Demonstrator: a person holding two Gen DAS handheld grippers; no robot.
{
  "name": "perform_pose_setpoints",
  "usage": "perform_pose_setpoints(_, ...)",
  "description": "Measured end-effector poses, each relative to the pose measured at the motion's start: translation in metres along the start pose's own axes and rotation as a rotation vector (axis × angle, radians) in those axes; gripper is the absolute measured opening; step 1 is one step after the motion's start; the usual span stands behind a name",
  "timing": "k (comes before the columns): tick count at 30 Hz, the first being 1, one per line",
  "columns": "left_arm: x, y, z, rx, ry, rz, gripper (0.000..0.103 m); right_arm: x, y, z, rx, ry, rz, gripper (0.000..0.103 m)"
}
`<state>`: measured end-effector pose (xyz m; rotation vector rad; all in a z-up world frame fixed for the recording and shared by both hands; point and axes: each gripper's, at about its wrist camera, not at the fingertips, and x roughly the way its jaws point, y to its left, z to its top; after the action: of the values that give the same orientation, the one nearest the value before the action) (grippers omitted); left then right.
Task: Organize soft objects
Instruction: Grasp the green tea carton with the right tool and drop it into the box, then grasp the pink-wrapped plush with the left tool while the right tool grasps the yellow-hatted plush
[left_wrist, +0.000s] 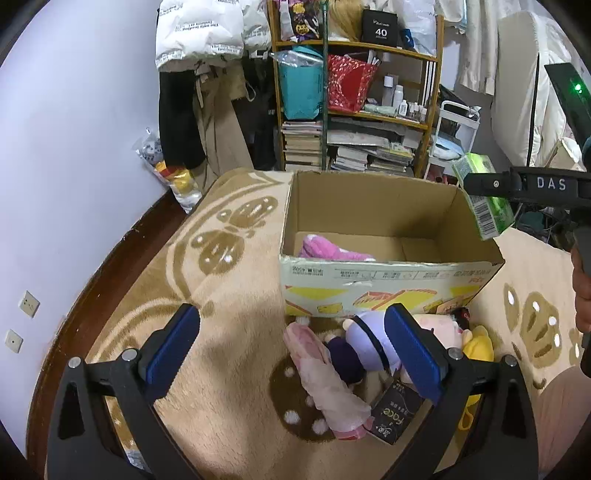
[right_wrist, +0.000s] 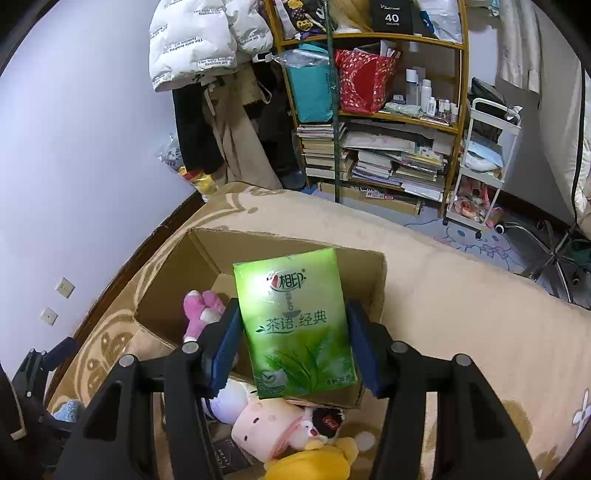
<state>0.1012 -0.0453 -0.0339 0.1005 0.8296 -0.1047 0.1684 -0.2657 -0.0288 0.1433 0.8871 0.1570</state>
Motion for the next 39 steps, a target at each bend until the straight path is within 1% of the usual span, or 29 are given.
perform_pose_setpoints(2, 0.002, 0.001, -0.001, -0.005, 0.010, 0.004, 0.099, -0.001, 0.000, 0.000, 0.010, 0.003, -0.001, 0.075)
perform_pose_setpoints(4, 0.004, 0.003, -0.002, -0.014, 0.024, 0.004, 0.099, -0.007, -0.001, 0.000, 0.026, -0.004, 0.001, 0.082)
perform_pose_setpoints(7, 0.006, 0.006, -0.005, -0.028, 0.048, 0.011, 0.099, -0.017, -0.003, -0.005, 0.051, 0.004, -0.027, 0.089)
perform_pose_setpoints(10, 0.008, 0.011, -0.008, -0.047, 0.070, 0.010, 0.099, -0.029, -0.007, -0.012, 0.074, 0.011, -0.039, 0.090)
perform_pose_setpoints(12, 0.009, 0.012, -0.010, -0.055, 0.082, 0.015, 0.099, -0.035, -0.011, -0.020, 0.089, 0.029, -0.041, 0.093)
perform_pose_setpoints(14, 0.010, 0.014, -0.012, -0.059, 0.094, 0.018, 0.099, -0.039, -0.013, -0.026, 0.106, 0.043, -0.050, 0.103)
perform_pose_setpoints(18, 0.013, 0.014, -0.018, -0.062, 0.124, 0.017, 0.099, -0.043, -0.014, -0.042, 0.138, 0.076, -0.047, 0.103)
perform_pose_setpoints(22, 0.016, 0.012, -0.025, -0.054, 0.155, -0.002, 0.099, -0.038, -0.013, -0.058, 0.149, 0.117, -0.056, 0.103)
perform_pose_setpoints(28, 0.025, 0.007, -0.035, -0.036, 0.193, -0.007, 0.099, -0.021, -0.017, -0.083, 0.200, 0.194, -0.063, 0.103)
perform_pose_setpoints(32, 0.035, 0.007, -0.042, -0.048, 0.223, -0.008, 0.099, -0.006, -0.023, -0.095, 0.247, 0.243, -0.072, 0.103)
perform_pose_setpoints(36, 0.046, 0.007, -0.046, -0.059, 0.247, -0.015, 0.099, 0.016, -0.034, -0.110, 0.339, 0.345, -0.054, 0.103)
perform_pose_setpoints(39, 0.054, 0.006, -0.049, -0.057, 0.260, -0.030, 0.099, 0.023, -0.034, -0.118, 0.327, 0.366, -0.075, 0.103)
